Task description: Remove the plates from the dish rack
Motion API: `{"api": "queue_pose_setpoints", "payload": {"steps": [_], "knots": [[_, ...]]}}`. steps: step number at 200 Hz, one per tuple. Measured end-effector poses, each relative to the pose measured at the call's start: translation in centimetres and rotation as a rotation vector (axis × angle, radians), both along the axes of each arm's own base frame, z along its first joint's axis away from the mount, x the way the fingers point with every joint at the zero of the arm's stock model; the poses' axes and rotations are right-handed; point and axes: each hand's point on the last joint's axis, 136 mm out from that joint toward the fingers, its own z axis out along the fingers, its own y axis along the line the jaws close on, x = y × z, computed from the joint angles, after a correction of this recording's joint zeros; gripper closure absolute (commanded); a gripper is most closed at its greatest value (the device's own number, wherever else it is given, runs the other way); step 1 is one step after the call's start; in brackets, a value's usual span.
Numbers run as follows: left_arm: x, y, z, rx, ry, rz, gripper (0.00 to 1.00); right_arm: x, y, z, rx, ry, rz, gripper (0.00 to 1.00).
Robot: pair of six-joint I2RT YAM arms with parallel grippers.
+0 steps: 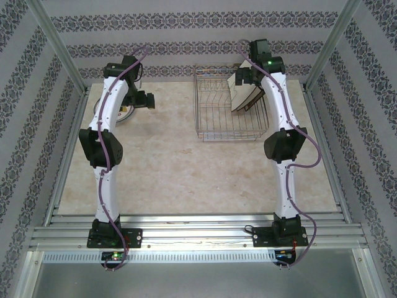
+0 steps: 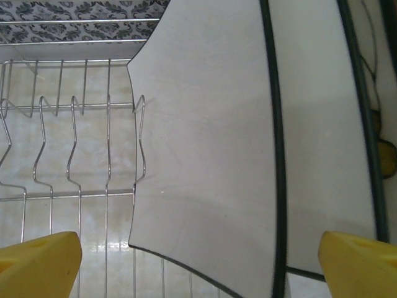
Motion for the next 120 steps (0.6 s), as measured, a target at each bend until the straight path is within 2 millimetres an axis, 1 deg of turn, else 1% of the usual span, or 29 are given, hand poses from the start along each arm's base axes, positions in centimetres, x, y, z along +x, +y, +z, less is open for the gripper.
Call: {"api": "queue_pose_setpoints", "payload": {"steps": [28, 41, 57, 74, 89, 109, 120], "knots": [[0.0, 0.1, -0.2, 0.005, 0.009, 0.001, 0.0, 0.6, 0.4, 0.4, 0.025, -0.031, 0.002, 0.02], [0.0, 0.1, -0.4, 0.005, 0.013, 0.001, 0.0, 0.9, 0.7, 0.4, 0.044, -0.04, 0.002, 0.04], [0.2, 0.1, -0.8, 0.007, 0.02, 0.0, 0.0, 1.3, 0.9, 0.4, 0.057, -0.049, 0.003, 0.1], [0.3, 0.1, -1.1, 0.008, 0.028, 0.001, 0.0, 2.0, 1.3, -0.1, 0.078, -0.062, 0.008, 0.13], [0.4, 0.1, -1.2, 0.009, 0.03, -0.001, 0.0, 2.5, 1.4, -0.8, 0.085, -0.062, 0.004, 0.15], [0.5, 0.1, -1.5, 0.01, 0.034, -0.001, 0.0, 3.0, 1.1, -1.6, 0.101, -0.058, -0.008, 0.24], [0.5, 0.1, -1.6, 0.01, 0.037, -0.002, 0.0, 3.1, 1.0, -1.7, 0.109, -0.059, -0.013, 0.33]]}}
